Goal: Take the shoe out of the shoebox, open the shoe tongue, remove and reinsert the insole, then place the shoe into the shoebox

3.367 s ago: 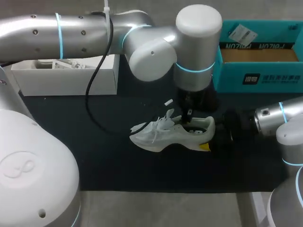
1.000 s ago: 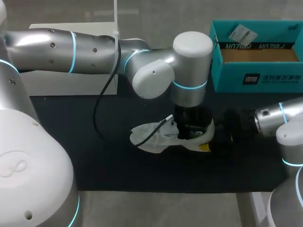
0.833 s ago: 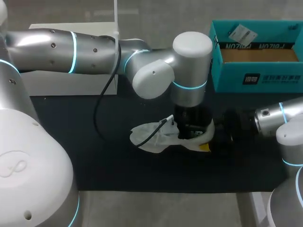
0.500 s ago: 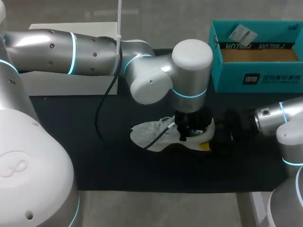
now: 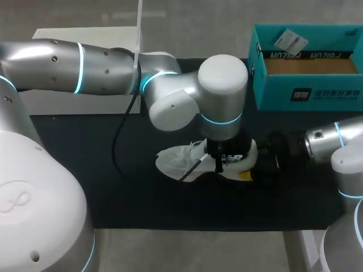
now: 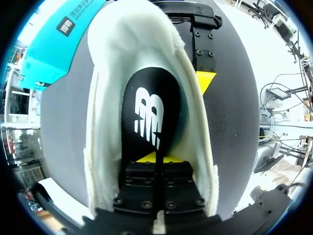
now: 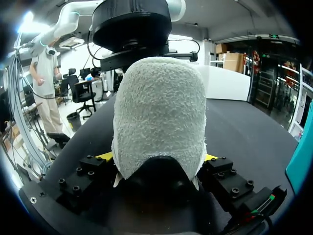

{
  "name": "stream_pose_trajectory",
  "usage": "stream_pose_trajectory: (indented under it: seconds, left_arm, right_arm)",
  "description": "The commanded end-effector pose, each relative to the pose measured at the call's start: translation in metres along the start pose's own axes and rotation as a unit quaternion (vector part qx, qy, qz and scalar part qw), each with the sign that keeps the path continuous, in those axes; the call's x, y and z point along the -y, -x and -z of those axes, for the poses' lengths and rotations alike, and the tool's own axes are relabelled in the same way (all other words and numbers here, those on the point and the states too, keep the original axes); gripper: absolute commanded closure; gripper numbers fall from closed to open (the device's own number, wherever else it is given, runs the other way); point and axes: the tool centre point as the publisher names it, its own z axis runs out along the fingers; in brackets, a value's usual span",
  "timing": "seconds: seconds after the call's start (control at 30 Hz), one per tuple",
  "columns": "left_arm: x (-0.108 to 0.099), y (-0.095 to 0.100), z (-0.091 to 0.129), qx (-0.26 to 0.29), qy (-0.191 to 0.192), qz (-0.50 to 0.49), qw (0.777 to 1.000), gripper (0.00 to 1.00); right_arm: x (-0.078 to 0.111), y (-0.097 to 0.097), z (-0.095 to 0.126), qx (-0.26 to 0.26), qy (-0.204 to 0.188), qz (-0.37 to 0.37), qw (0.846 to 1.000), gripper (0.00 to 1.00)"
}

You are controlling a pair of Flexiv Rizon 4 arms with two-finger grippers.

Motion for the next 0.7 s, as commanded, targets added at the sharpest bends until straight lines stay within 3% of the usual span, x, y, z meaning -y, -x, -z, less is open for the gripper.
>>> stream_pose_trajectory:
  seconds: [0.03,0.3,0.7]
  left_arm:
    - [-0.006,-0.006,-0.019,0.01,-0.002,0.013,1.0,1.0]
    - [-0.013,-0.005,0.005,0.017,-0.018,0.052,0.998,1.0]
    - [-0.023,0.014,0.026,-0.034,-0.061,0.109,0.992,1.0]
  right_arm:
    - [0.001,-0.001,-0.004,0.0,-0.001,0.0,1.0,1.0]
    - [0.001,-0.001,-0.004,0.0,-0.001,0.0,1.0,1.0]
    - [0.001,-0.001,-0.004,0.0,-0.001,0.0,1.0,1.0]
